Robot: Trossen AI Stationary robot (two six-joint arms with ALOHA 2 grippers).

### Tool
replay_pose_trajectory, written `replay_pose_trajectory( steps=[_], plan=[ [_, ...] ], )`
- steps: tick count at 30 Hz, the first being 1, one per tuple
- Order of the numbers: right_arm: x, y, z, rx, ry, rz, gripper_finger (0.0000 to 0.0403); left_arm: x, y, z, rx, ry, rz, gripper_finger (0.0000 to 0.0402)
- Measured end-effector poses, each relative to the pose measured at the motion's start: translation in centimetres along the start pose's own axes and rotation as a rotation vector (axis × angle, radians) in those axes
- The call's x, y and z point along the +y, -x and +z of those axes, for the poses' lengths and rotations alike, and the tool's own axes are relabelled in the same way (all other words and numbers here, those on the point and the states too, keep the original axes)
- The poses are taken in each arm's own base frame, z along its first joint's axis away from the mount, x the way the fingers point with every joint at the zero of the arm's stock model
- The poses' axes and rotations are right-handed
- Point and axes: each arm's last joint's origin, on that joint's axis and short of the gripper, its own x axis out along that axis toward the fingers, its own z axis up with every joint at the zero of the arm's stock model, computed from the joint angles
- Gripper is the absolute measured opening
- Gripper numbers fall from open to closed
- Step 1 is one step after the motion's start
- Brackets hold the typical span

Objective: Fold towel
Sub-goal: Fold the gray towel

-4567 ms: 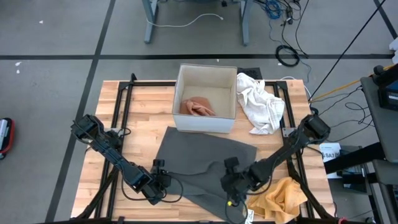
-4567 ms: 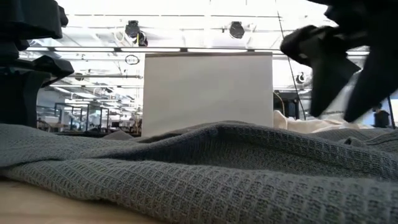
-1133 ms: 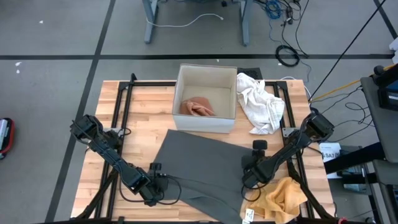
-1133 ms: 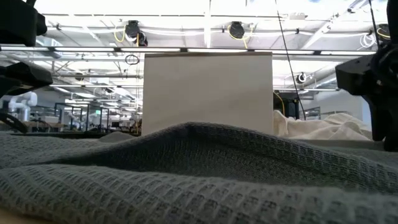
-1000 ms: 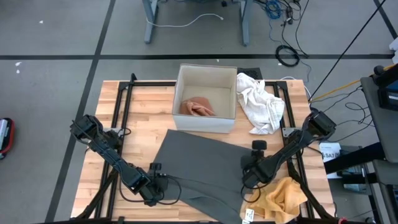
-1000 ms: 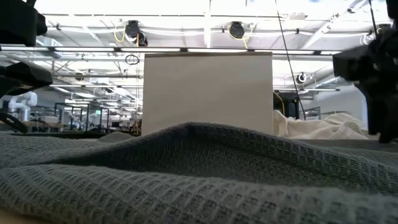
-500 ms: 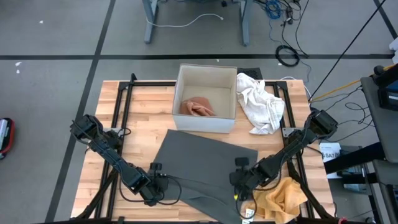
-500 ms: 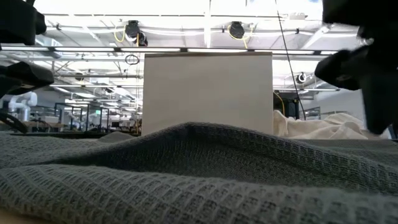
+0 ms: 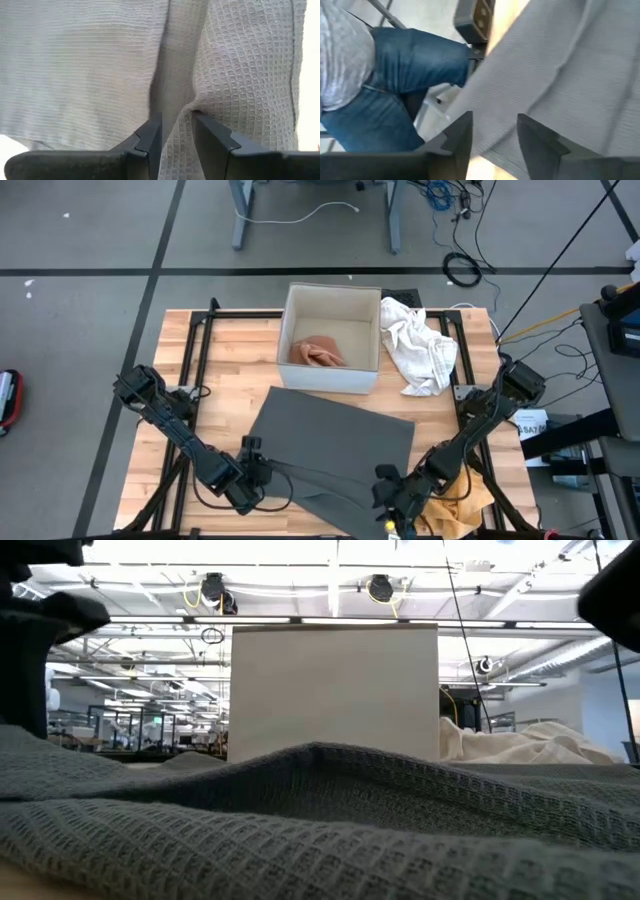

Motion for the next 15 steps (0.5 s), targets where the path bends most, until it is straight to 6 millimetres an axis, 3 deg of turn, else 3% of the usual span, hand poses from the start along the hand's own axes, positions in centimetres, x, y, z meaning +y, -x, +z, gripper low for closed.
replay_pose_trajectory(
  steps=[6, 15],
  plan=[
    [0.6, -2.8, -1.2, -0.034, -0.024, 0.064, 0.0179, 0.1, 0.2, 0.1, 0.008, -0.006, 0.013, 0.0113],
    [-0.7, -5.3, -2.9, 0.022, -0.103, -0.019, 0.0161, -0.3, 0.4, -0.2, 0.013, -0.022, 0.000, 0.0113]
  ],
)
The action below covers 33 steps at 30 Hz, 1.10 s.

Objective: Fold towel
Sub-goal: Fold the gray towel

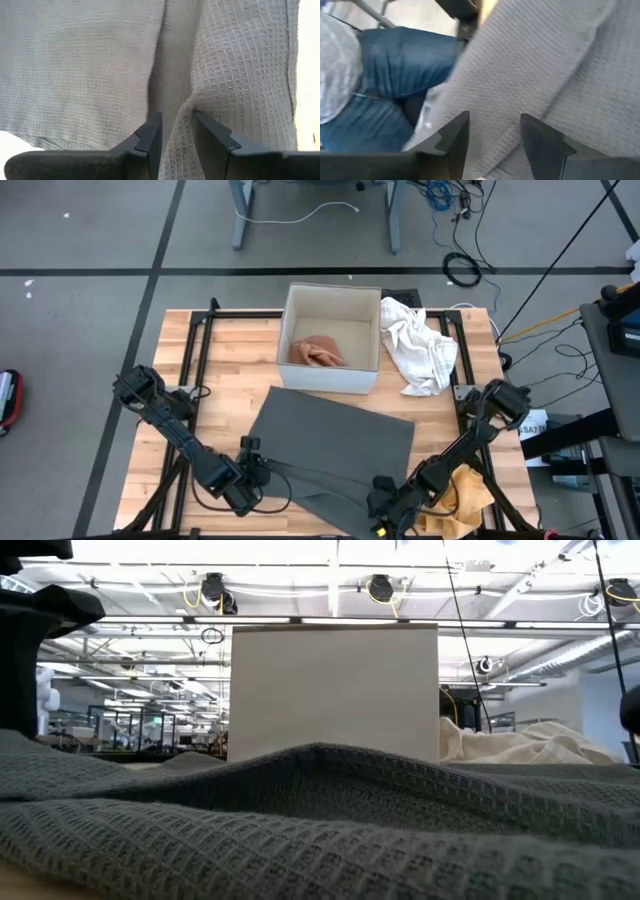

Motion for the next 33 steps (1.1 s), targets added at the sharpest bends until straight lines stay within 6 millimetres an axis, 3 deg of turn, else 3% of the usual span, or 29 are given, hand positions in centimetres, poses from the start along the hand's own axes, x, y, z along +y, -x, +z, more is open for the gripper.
replay_pose_trajectory(
  steps=[11, 23, 27, 33],
  plan=[
    [-0.7, 0.1, -0.6, 0.063, 0.002, -0.085, 0.0160, -0.1, 0.5, -1.7, 0.137, -0.017, 0.011, 0.0113],
    [-2.0, 1.7, 0.1, 0.150, 0.036, -0.174, 0.0160, -1.3, 3.5, 0.3, 0.030, -0.070, -0.003, 0.0113],
    [-2.3, 2.1, 0.6, 0.138, 0.052, -0.194, 0.0160, -1.1, 4.1, -0.2, 0.073, -0.084, 0.053, 0.0113],
    [-2.6, 2.1, 0.9, 0.131, 0.058, -0.198, 0.0160, -3.6, 4.4, 1.1, -0.109, -0.069, -0.167, 0.0113]
  ],
)
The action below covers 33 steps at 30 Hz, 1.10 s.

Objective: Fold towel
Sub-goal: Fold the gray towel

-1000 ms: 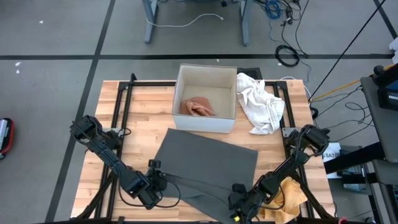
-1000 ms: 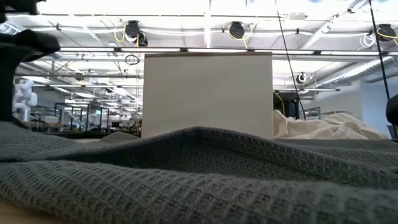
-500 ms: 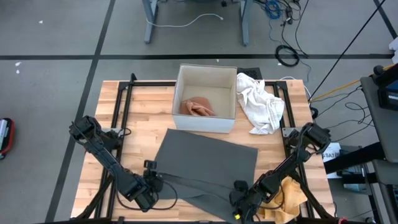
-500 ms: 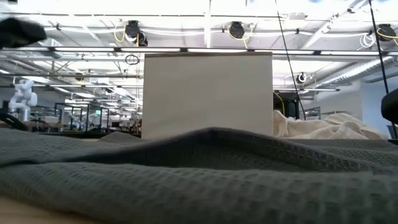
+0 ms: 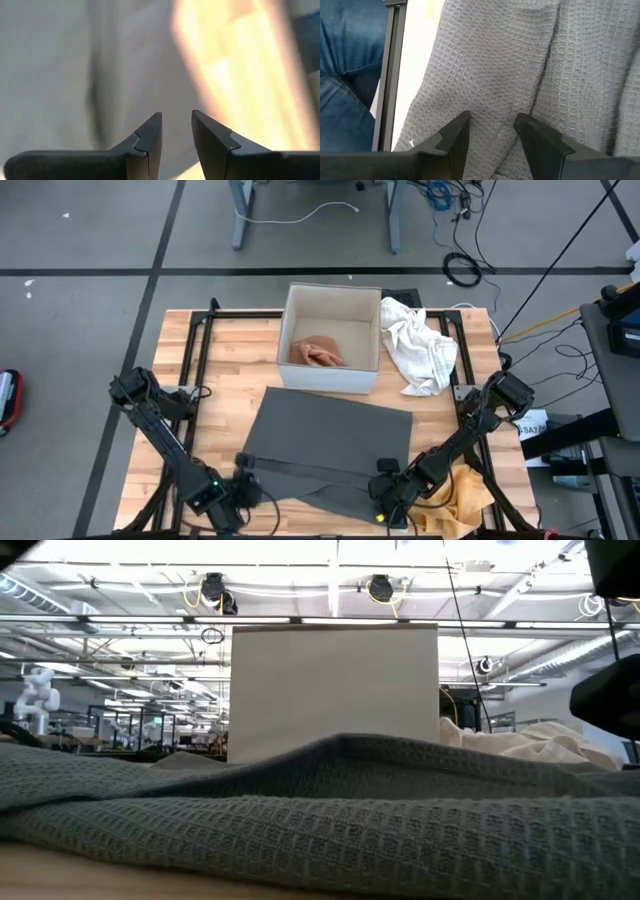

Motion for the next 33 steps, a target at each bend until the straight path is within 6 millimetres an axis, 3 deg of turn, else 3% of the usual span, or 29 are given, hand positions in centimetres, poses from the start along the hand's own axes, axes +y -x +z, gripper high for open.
replay_pose_trajectory(
  steps=[4, 16, 23, 26, 30, 33],
  plan=[
    [-0.2, 0.0, 0.3, -0.008, 0.009, -0.006, 0.0160, -1.2, -0.5, 0.1, -0.110, -0.069, -0.078, 0.0113],
    [-0.2, 0.0, 0.3, -0.014, 0.016, -0.004, 0.0160, -2.6, -6.0, -2.1, 0.015, -0.230, 0.047, 0.0113],
    [-0.2, 0.0, 0.4, -0.019, 0.016, -0.001, 0.0160, -2.3, -7.7, -2.3, 0.047, -0.266, 0.113, 0.0111],
    [-0.2, 0.0, 0.4, -0.021, 0.015, 0.000, 0.0160, -1.8, -7.8, -2.2, 0.056, -0.264, 0.144, 0.0089],
    [-0.2, 0.0, 0.4, -0.021, 0.015, 0.002, 0.0160, -1.3, -8.0, -2.1, 0.072, -0.281, 0.169, 0.0017],
    [0.0, 0.1, 0.6, -0.022, 0.017, 0.004, 0.0160, -1.0, -7.5, -2.0, 0.072, -0.287, 0.166, 0.0005]
  ],
)
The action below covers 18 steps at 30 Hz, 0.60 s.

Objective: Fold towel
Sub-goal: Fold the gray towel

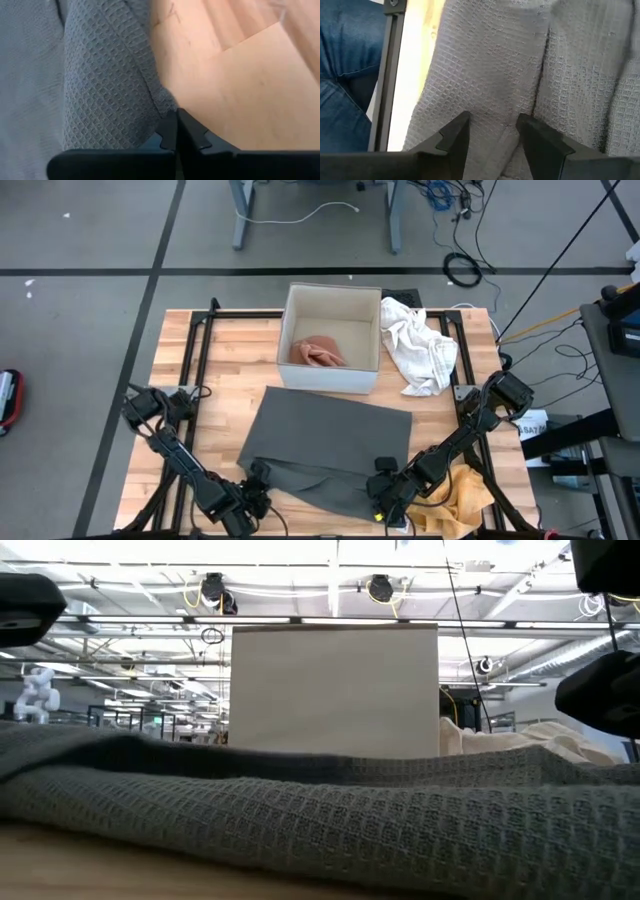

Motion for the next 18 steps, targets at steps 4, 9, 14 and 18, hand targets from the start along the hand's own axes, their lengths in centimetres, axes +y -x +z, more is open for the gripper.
replay_pose_trajectory(
  steps=[4, 9, 14, 18],
  plan=[
    [0.8, 0.7, 1.0, -0.013, 0.029, 0.011, 0.0160, 0.9, 1.8, -0.1, -0.007, 0.008, -0.030, 0.0003],
    [1.2, 2.6, 1.6, 0.028, 0.022, -0.090, 0.0163, 2.7, 5.4, 0.2, -0.114, 0.085, -0.029, 0.0002],
    [2.1, 3.0, 1.2, 0.036, -0.010, -0.082, 0.0181, 3.4, 7.1, 0.4, -0.191, 0.118, -0.008, 0.0001],
    [2.9, 1.9, 1.1, -0.003, -0.020, -0.031, 0.0189, 3.5, 7.0, 0.2, -0.177, 0.104, 0.014, 0.0001]
  ],
)
